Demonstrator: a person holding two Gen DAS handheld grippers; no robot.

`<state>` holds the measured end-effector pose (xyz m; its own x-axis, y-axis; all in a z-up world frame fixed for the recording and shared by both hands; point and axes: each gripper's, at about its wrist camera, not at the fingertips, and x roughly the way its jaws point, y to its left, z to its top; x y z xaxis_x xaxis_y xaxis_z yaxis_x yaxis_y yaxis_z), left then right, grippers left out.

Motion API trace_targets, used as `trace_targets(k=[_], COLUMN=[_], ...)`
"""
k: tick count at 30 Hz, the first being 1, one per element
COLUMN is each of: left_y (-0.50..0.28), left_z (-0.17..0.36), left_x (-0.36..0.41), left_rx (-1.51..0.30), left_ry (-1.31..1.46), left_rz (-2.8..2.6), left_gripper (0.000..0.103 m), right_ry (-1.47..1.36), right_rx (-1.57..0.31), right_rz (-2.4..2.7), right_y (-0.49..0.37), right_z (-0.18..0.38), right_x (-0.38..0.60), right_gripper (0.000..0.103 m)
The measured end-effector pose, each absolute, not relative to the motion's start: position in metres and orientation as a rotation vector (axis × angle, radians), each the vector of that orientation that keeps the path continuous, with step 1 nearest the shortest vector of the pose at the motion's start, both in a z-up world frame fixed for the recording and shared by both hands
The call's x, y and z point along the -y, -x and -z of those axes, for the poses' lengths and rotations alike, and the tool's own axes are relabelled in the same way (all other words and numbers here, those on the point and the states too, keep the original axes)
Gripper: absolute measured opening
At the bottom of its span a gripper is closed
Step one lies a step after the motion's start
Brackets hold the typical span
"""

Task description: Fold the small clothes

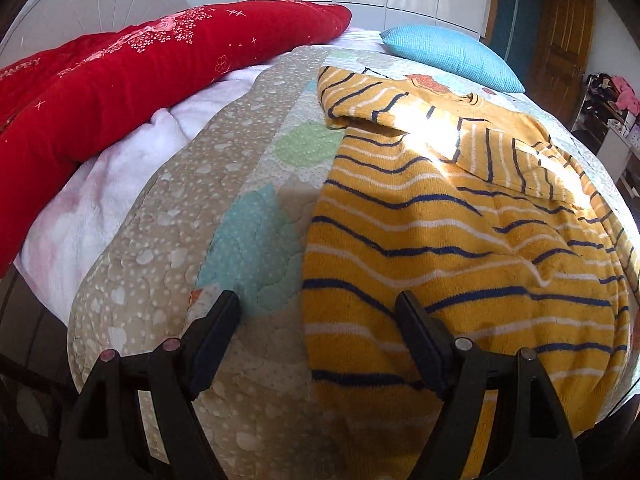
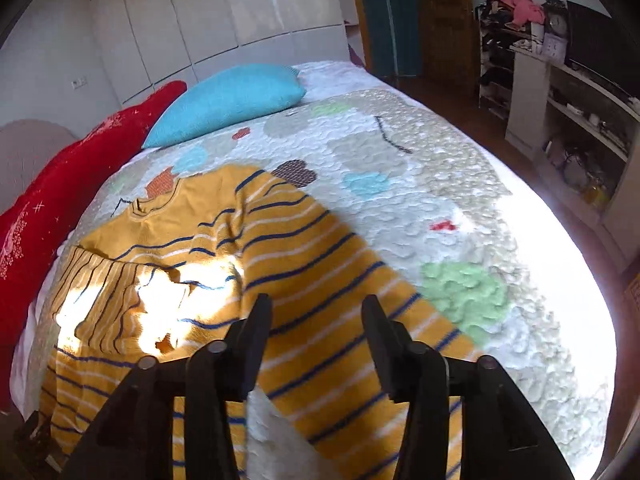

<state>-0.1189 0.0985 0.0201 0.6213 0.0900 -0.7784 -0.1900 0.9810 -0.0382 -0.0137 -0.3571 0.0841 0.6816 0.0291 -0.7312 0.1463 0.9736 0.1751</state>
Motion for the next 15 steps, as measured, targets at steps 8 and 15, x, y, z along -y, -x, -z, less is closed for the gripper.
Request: trace_targets(k=[8, 15], left_y=[0.132, 0.133], left_z=[-0.037, -0.048], left_x=[-0.097, -0.068], left_rx=[-0.895, -0.900], left_ry=[0.262, 0.219], left_rz=[-0.100, -0.050], left_gripper=[0.079, 0.079], right_ry=[-0.328, -0.449], right_rx=[-0.824, -0.869], right_rz=[0.270, 0.267], right_y=[0.117, 0.153], right_z=[-0.071, -0.035], right_x=[0.459, 0.477], right_gripper=[0.072, 0.075])
